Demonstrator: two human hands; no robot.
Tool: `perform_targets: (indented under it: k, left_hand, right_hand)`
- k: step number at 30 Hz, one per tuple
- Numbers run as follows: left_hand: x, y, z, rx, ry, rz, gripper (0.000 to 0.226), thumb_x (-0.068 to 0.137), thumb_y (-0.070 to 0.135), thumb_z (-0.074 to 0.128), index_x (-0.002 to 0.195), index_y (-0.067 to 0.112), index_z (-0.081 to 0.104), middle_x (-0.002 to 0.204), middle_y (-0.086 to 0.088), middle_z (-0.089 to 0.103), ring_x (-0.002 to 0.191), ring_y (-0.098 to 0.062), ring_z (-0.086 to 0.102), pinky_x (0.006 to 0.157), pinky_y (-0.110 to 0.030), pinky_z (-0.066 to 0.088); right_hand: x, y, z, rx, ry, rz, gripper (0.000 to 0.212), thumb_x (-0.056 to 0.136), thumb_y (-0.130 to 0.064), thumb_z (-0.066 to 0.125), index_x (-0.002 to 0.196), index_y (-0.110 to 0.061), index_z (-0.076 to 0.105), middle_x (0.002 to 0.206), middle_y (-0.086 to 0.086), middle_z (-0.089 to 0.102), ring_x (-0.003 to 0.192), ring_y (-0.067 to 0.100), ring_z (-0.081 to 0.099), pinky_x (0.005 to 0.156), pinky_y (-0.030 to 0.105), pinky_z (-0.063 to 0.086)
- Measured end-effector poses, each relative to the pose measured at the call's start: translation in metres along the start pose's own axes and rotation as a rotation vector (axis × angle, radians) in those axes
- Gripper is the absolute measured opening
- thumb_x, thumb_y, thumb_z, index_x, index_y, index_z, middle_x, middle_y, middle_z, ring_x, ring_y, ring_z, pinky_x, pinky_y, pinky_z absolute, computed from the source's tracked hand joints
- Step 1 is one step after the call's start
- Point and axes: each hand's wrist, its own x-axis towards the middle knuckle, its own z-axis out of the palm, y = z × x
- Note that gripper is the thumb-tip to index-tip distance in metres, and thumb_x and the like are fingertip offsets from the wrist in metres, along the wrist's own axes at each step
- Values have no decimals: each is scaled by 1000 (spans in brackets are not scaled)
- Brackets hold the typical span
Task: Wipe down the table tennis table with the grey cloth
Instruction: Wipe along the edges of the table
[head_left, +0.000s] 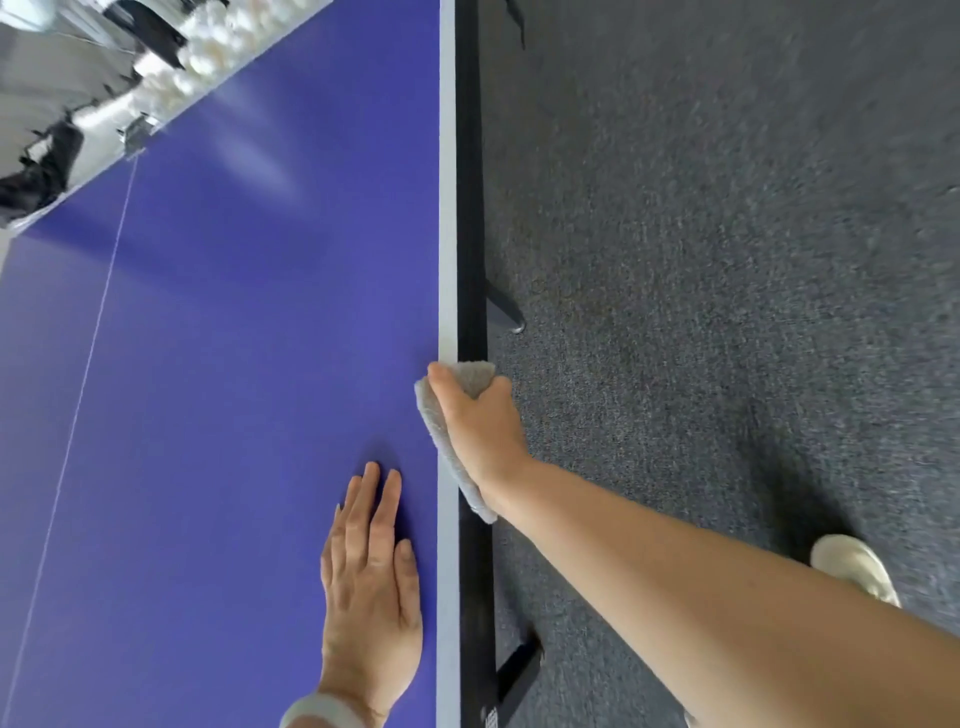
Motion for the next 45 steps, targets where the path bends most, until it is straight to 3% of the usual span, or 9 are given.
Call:
perform_targets:
  k: [6, 10, 15, 17, 23, 28, 32, 41, 45]
  left_hand:
    - [63, 2, -29, -10, 86, 95, 38, 99, 20, 38, 129, 9, 57, 135, -2, 50, 122, -21, 45, 105, -49, 40]
    - [160, 22, -37, -8, 113, 61, 42, 105, 20, 42, 146, 13, 44, 155, -3, 36, 143, -20, 30, 119, -44, 23]
    - [214, 33, -12, 6, 31, -29, 52, 108, 30, 29, 158, 22, 19, 166, 7, 10, 152, -10, 4, 124, -40, 7]
    - [212, 33, -7, -17, 78, -26, 52, 107, 33, 25, 158, 24, 19, 165, 9, 10, 152, -6, 3, 124, -36, 5]
    - [211, 31, -7, -52, 74, -32, 60, 99, 47, 17, 157, 32, 19, 164, 16, 9, 149, 2, 2, 124, -36, 7]
    - [211, 31, -9, -62, 72, -35, 61, 98, 47, 16, 156, 32, 19, 163, 18, 8, 149, 2, 2, 124, -37, 7]
    - [210, 30, -9, -63, 70, -37, 59, 99, 46, 17, 157, 32, 19, 163, 20, 7, 150, 2, 3, 124, -40, 10]
    - [211, 33, -9, -44, 68, -43, 61, 99, 46, 17, 157, 30, 18, 164, 17, 7, 151, -1, 2, 124, -39, 8]
    - [212, 34, -11, -42, 64, -52, 61, 99, 45, 18, 157, 28, 19, 164, 16, 8, 151, -2, 3, 124, -40, 10]
  right_hand:
    - [9, 0, -12, -149, -92, -14, 58, 85, -70, 56, 114, -21, 41, 100, -14, 52, 86, -2, 51, 68, 18, 37]
    - [8, 0, -11, -161, -74, -31, 58, 86, -68, 57, 113, -18, 44, 106, -7, 55, 94, 5, 56, 80, 25, 41]
    - [7, 1, -14, -206, -56, -48, 56, 86, -67, 58, 109, -18, 46, 98, -7, 59, 87, 0, 58, 70, 11, 44]
    - [6, 2, -13, -193, -51, -47, 54, 84, -68, 58, 105, -21, 45, 98, -4, 61, 89, 7, 61, 77, 23, 50]
    - [1, 4, -2, -128, 41, -48, 62, 68, -82, 50, 98, -28, 47, 93, -7, 63, 88, 9, 62, 84, 35, 51]
    - [59, -43, 6, -4, 129, -72, 61, 63, -81, 52, 96, -30, 51, 89, -15, 64, 79, -13, 58, 64, 7, 41]
    - [111, -84, 0, 79, 69, -87, 65, 66, -80, 57, 105, -28, 56, 95, -15, 64, 79, -9, 60, 67, 15, 41]
    - [36, -14, 5, 103, 121, -115, 76, 65, -94, 44, 101, -28, 56, 89, -17, 69, 86, -6, 62, 78, 8, 41]
    - [58, -28, 5, 76, 121, -177, 63, 78, -79, 48, 87, -17, 52, 73, -16, 59, 71, -1, 56, 72, 15, 41]
